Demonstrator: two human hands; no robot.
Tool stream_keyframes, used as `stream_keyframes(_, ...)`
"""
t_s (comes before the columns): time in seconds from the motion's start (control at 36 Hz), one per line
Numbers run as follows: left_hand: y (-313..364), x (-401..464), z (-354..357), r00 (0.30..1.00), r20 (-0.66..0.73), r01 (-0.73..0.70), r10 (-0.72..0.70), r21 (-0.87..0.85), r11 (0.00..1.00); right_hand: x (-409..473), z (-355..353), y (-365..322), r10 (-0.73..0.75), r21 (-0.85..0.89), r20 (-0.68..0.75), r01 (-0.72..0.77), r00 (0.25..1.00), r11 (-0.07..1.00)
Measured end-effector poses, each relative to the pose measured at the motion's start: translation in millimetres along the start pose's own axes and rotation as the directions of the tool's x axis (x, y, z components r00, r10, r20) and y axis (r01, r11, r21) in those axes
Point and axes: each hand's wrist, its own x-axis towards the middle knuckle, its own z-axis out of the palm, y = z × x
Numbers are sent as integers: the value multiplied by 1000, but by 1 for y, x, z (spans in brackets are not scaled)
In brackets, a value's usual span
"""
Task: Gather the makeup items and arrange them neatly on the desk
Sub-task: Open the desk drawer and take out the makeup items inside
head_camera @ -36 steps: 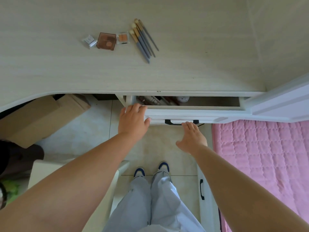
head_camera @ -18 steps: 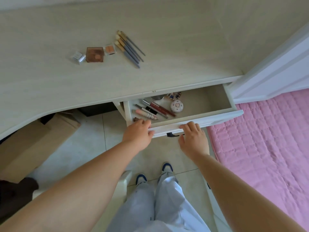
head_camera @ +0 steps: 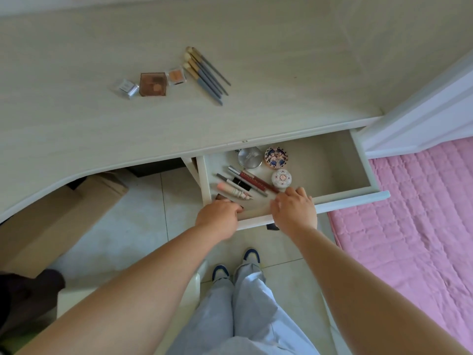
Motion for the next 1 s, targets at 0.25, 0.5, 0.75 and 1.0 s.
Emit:
stream_keyframes(0.25,1,-9,17,1000,23,-10,10,18,1000,-6,1,-2,76,47,222,-89,972,995)
stream_keyframes(0.5,3,-12,23,993,110,-53,47,52,997,-19,5,3,132,1,284,-138,950,990)
stream_keyframes(0.75,-3,-21,36,981,146,-137,127,60,989,-47,23,7,126,83,112,-136,986,987)
stream_keyframes(1.0,-4,-28,45,969,200,-155,144,42,987,-66,33,10,161,88,81,-168,984,982)
